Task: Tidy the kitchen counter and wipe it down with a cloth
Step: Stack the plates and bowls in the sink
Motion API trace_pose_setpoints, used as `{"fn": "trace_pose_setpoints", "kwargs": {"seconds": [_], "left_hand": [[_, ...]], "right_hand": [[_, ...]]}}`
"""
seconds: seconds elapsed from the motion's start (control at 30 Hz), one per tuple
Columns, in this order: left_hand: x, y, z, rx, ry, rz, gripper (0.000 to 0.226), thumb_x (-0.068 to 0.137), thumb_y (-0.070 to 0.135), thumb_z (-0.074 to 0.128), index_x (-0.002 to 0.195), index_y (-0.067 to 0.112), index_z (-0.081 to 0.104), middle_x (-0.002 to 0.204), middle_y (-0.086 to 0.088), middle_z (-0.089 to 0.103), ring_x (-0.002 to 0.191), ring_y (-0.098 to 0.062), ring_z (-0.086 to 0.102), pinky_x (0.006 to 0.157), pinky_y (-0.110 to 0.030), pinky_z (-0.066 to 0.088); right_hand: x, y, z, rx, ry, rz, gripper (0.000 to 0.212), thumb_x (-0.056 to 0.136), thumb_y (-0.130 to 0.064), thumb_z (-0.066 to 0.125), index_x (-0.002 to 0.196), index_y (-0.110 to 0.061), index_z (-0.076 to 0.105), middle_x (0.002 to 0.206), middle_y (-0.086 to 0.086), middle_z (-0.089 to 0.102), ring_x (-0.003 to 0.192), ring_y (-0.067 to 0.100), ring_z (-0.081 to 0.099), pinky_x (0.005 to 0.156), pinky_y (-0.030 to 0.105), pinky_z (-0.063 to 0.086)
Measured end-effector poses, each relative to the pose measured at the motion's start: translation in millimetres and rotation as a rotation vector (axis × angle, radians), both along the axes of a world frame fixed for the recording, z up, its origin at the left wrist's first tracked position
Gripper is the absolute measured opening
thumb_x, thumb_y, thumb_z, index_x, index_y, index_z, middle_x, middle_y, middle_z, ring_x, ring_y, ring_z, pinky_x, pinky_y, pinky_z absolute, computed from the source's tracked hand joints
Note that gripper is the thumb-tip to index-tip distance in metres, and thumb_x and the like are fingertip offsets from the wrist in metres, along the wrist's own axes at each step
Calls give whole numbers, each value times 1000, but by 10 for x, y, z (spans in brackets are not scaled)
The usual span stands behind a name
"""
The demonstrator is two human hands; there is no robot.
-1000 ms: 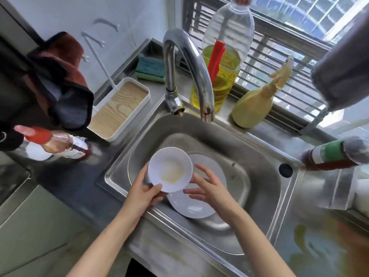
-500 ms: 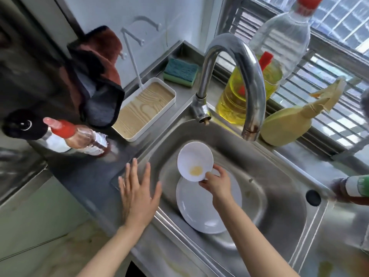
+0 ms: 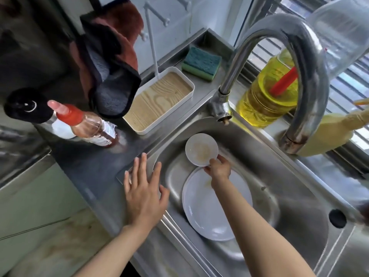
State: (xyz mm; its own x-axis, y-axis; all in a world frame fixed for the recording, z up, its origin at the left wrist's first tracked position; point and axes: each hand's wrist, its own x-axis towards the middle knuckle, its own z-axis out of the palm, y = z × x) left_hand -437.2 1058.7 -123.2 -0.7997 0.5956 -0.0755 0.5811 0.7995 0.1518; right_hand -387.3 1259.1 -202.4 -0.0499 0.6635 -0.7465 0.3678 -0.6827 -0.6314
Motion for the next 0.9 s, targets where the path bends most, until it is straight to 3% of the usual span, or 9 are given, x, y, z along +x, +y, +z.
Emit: {"fn": "trace_pose_setpoints", "kwargs": {"seconds": [0.17,0.27,0.4,0.47,0.53,0.6,0.7,0.77,0.9], "left_hand": [[-26,6,9,19,-6,8,63,71,28,34,130,15,52,150,-17,28,139,-31,23,108,-49,18],[-29,2,49,-7,-37,-9,62,71,27,34,127,14,55,149,-18,30,139,-30,21,107,-48,17],[-37,19,118,-63,-103,-16,60,72,30,38,127,13,55,150,-19,28,139,-31,19,108,-48,16],[-33,12,262,-93,-145,-27,58,83,29,41,139,13,41,154,-18,10,143,-32,10,113,-48,11],[-27,-65,435,-19,-207,-28,57,96,31,32,148,17,16,156,-12,-9,144,-28,-9,114,-40,-4],[47,-289,632,120,-204,-21,55,96,32,26,148,19,17,157,-5,4,145,-23,-1,114,-35,-4],[211,-910,839,361,-224,84,50,87,28,33,133,15,47,139,-1,46,133,-18,32,111,-32,27],[292,-1400,895,414,-246,184,47,87,25,36,129,11,51,134,-2,49,127,-18,38,106,-28,33],[229,-2303,1058,459,-246,441,41,92,13,44,133,13,46,137,1,43,126,-15,42,101,-12,21]], "right_hand": [[90,-46,83,35,-51,46,29,91,-5,52,119,-11,50,116,14,55,79,29,60,68,34,53],[338,-256,232,-4,-62,112,17,91,-3,49,106,-11,47,106,16,56,78,29,60,67,35,50],[719,-655,563,-52,-2,309,23,88,3,46,108,-8,49,100,18,60,72,26,61,64,33,48],[841,-794,798,-12,-9,356,24,88,3,46,109,-8,49,96,15,61,75,26,63,67,35,49],[901,-911,1018,56,-1,416,23,87,1,47,108,-8,52,94,15,63,78,28,65,68,36,50],[855,-1044,1240,112,47,478,20,86,2,50,103,-7,55,91,15,64,75,28,65,62,32,47],[582,-1391,1544,114,152,630,17,85,9,50,94,-3,55,79,18,61,64,27,57,52,26,42],[306,-1712,1685,165,193,793,17,84,9,52,88,-6,55,78,20,60,62,26,54,49,24,42],[-178,-2455,1918,354,236,1173,14,74,-6,55,81,-17,58,72,4,63,69,26,60,60,29,47]]}}
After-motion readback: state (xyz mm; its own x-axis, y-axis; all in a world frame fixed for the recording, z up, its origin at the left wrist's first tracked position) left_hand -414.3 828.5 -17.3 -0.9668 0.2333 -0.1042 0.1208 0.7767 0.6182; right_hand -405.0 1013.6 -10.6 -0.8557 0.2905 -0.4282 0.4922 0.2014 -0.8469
